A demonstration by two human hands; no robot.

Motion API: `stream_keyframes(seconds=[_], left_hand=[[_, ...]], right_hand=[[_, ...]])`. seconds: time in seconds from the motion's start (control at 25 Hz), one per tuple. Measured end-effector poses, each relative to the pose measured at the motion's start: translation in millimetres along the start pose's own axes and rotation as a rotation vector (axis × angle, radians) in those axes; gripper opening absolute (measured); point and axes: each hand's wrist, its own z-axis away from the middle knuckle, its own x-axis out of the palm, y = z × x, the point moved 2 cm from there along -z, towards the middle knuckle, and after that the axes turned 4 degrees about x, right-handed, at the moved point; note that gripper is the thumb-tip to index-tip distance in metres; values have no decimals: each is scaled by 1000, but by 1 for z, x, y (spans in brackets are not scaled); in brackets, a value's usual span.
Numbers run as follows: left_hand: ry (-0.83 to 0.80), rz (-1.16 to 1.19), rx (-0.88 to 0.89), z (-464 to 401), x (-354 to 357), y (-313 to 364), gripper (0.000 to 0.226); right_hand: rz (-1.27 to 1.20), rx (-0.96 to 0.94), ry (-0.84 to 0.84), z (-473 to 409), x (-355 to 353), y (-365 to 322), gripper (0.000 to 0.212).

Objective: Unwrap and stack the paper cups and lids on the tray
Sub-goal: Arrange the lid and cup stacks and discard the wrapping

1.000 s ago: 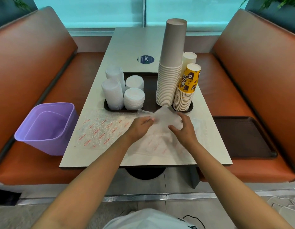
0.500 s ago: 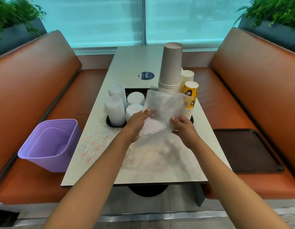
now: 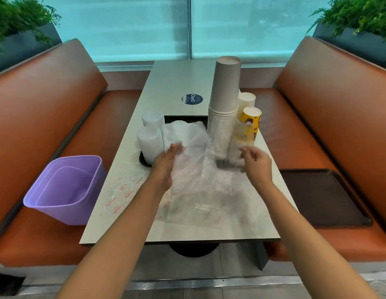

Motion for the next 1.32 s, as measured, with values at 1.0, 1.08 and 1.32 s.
stream_keyframes(seconds=[1.0, 1.08, 1.32], left_hand=[[54, -74, -57, 20, -59, 44, 34], [-61, -17, -161, 24, -50, 44, 37], [-155, 45, -153, 27, -25, 48, 31]], right_hand=[[-19, -69, -347, 60, 90, -14, 70], [-258, 123, -655, 40, 83, -36, 98], [-499, 348, -738, 32, 64, -57, 21]])
